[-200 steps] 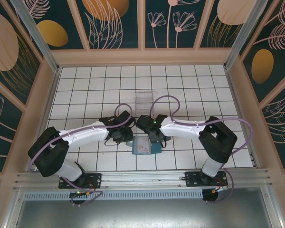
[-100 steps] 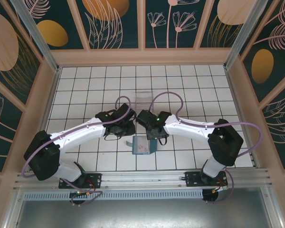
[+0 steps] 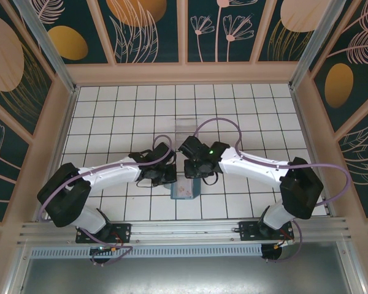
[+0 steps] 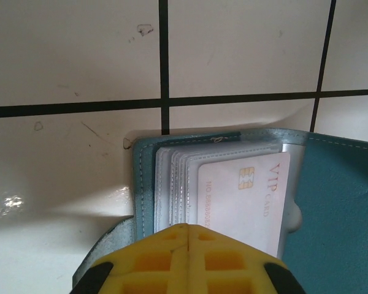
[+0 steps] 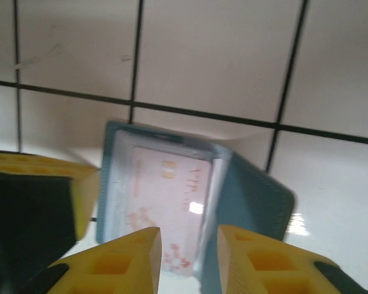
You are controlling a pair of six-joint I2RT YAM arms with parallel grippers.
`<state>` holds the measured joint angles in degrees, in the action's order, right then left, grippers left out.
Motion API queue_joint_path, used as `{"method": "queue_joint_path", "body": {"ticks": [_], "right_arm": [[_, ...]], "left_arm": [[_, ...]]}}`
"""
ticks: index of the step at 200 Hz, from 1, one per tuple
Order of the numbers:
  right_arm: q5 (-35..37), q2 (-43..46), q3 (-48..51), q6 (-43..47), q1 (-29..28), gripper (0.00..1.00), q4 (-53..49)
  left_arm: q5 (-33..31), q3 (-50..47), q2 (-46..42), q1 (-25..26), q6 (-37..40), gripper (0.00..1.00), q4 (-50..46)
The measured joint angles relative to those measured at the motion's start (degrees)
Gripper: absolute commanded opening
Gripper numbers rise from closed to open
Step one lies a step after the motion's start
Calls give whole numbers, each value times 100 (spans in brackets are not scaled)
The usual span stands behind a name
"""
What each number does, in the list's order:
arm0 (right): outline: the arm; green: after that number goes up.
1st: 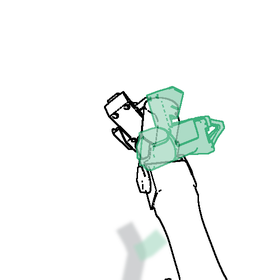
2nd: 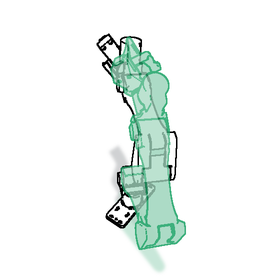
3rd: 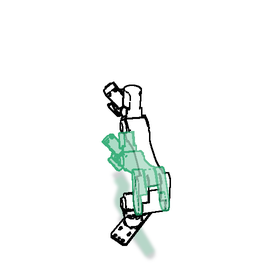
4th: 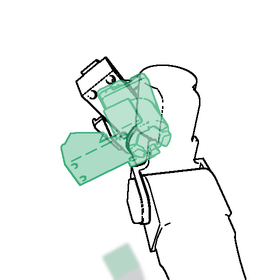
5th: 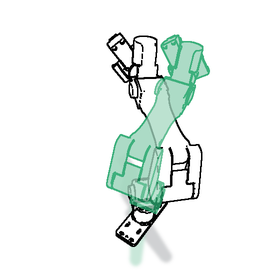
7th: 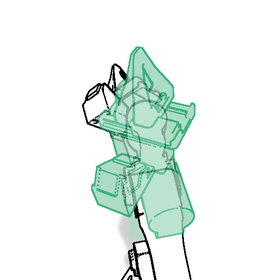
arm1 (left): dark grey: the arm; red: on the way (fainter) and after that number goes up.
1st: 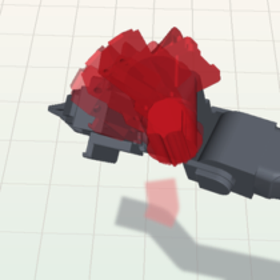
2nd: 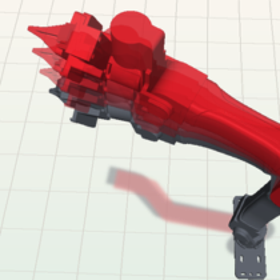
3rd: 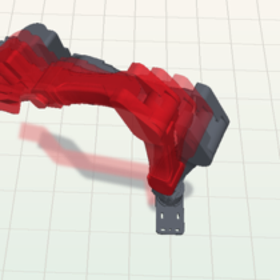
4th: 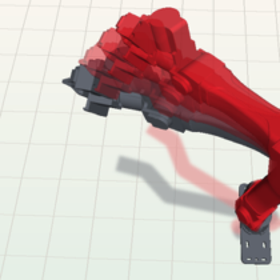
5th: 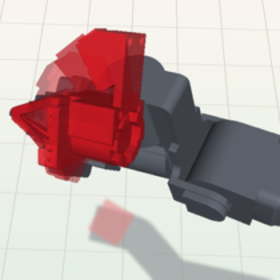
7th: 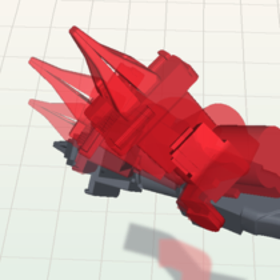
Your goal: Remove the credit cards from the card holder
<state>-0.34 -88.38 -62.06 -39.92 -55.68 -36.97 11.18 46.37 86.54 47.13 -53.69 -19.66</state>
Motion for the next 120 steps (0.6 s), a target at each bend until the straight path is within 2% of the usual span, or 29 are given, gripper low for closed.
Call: {"method": "queue_joint_path", "body": {"ticks": [25,71,101,120], "right_arm": [[-619,15,470,-140,101,27,619],[-1248,15,1287,-308,363,27,1353],[-1526,15,1794,-413,538,35,1764],[-1722,66,2041,-444,662,36,2065]], "left_arm": [[42,-31,0,0,-24,2,70],[44,-31,0,0,-26,2,149],[68,-31,2,0,-39,3,149],[94,-31,33,0,-46,3,153]]}}
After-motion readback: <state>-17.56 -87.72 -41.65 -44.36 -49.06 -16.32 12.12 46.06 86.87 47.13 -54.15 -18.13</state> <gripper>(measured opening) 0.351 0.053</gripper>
